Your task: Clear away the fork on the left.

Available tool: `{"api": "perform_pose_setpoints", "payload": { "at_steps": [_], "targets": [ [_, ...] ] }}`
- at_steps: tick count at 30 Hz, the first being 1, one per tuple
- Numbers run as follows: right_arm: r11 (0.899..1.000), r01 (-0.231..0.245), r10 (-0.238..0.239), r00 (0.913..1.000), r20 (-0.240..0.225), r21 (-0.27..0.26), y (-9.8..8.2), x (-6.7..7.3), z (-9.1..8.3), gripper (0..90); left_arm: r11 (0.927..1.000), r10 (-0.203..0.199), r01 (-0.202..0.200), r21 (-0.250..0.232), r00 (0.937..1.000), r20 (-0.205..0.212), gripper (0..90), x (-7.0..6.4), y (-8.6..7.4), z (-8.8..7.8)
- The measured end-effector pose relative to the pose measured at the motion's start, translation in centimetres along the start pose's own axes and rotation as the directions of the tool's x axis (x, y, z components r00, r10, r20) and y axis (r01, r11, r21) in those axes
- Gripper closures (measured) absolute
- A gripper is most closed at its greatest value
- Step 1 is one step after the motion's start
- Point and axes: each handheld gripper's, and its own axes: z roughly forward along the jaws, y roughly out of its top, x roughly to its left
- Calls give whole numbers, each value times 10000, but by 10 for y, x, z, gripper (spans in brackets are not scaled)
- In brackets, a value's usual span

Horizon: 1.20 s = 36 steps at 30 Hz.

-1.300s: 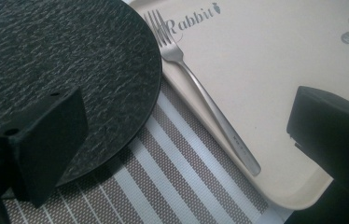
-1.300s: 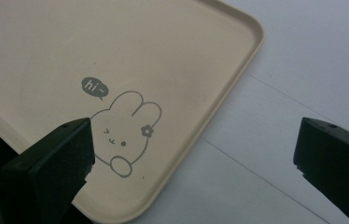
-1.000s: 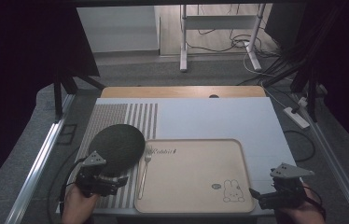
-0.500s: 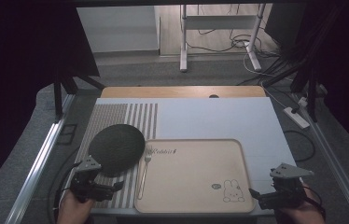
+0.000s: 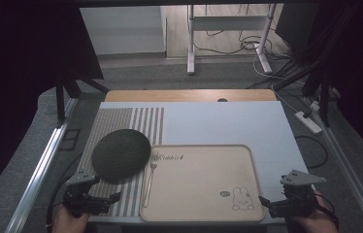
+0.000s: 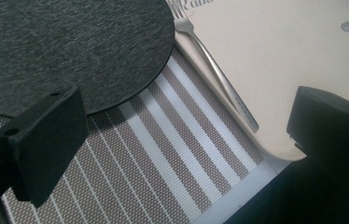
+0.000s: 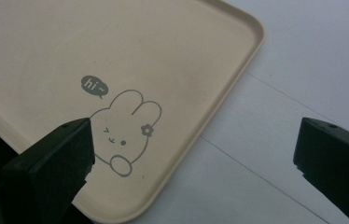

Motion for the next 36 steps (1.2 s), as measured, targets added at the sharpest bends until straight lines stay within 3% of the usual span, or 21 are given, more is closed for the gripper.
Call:
{"api": "perform_pose_setpoints", "payload": {
  "at_steps": [17,26,36],
  "targets": [
    [10000,-20,20,10000,33,-23,0,0,0,0,9995,-280,279,-173,9996,-37,0,3,-11,-11],
    [10000,-25,26,10000,91,-27,0,0,0,0,9992,-383,379,-159,9989,-252,0,4,-16,-16],
    [9995,-237,241,9995,223,-188,0,-1,-2,0,9987,-506,503,-75,9982,-323,0,5,-20,-20]
  ]
}}
